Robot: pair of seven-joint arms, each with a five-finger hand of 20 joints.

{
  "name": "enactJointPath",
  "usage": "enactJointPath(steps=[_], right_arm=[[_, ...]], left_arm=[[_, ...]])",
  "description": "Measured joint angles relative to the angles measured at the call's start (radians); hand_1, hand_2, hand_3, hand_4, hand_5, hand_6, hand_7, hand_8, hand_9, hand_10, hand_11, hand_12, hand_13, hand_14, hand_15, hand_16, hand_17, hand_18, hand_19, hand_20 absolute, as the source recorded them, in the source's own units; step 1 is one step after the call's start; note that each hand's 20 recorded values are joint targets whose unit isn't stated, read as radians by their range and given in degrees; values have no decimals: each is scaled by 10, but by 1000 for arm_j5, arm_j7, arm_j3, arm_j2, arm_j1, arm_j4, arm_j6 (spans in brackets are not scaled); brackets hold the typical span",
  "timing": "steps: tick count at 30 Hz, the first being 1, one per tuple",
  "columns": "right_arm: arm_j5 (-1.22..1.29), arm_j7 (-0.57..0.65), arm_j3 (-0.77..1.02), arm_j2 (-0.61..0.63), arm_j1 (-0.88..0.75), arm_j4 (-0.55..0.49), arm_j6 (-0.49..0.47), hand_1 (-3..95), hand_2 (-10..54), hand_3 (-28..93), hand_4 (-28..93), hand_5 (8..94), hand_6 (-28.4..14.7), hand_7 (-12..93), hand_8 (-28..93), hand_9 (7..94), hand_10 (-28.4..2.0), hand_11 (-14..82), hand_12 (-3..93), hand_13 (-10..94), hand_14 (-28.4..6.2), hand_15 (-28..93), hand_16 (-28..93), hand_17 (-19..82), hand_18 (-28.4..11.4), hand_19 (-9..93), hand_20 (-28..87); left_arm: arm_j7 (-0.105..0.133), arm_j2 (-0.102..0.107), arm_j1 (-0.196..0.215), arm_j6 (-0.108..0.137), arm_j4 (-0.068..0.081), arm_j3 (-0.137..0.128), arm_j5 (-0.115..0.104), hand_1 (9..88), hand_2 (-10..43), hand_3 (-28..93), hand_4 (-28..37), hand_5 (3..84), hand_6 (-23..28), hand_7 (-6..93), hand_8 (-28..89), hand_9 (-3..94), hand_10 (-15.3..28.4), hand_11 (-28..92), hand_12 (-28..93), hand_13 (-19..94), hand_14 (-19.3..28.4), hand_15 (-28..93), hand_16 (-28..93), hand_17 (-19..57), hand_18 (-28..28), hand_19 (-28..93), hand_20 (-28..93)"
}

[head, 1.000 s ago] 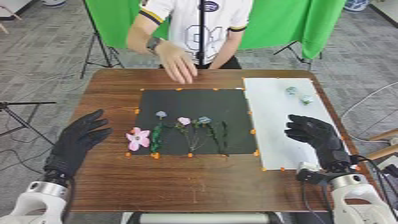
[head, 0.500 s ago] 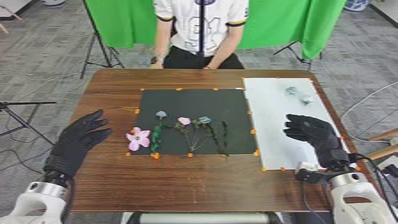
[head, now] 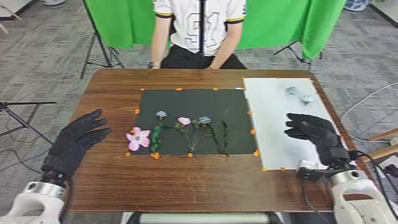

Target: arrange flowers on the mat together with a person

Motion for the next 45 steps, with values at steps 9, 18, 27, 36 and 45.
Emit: enactJointPath(steps=[9,18,27,36,45], right_arm=[[-396,29,-189,289,198,160,88,270,-85,857,-282,386,-20,230,-130,395,-106,174,224,330,-80,305,226,121,-182,463,266],[-743,173,-482,493,492,302,325,261,-95,865,-283,370,-12,257,-142,366,-97,159,236,274,-76,242,273,111,-167,435,246],[-775,305,-904,567,850,516,410,250,-95,874,-283,314,-39,241,-134,315,-108,155,238,239,-79,247,279,100,-159,437,244],[-789,440,-1205,561,1103,649,323,248,-95,875,-283,324,-43,230,-127,361,-100,167,237,313,-69,273,275,95,-171,427,234],[-767,432,-1225,544,1183,677,246,252,-95,872,-283,360,-39,238,-131,414,-96,203,222,380,-60,326,244,107,-173,434,242]], left_arm=[[7,0,10,11,-1,-1,-22,255,-21,696,-250,335,31,231,-113,301,119,283,180,277,145,495,-25,-63,208,509,127],[12,6,17,19,-2,-1,-25,256,-19,694,-250,335,31,231,-112,302,120,284,180,276,145,495,-25,-63,207,509,126],[11,8,17,14,-1,-8,-43,256,-20,695,-250,336,32,231,-112,302,119,284,179,276,145,495,-25,-63,207,509,126],[6,10,14,6,1,-7,-42,255,-20,695,-250,336,32,229,-112,303,119,284,180,276,145,495,-25,-63,208,509,126],[5,20,11,6,4,-5,-42,255,-21,696,-249,336,31,230,-111,302,120,284,179,276,146,494,-25,-63,208,509,127]])
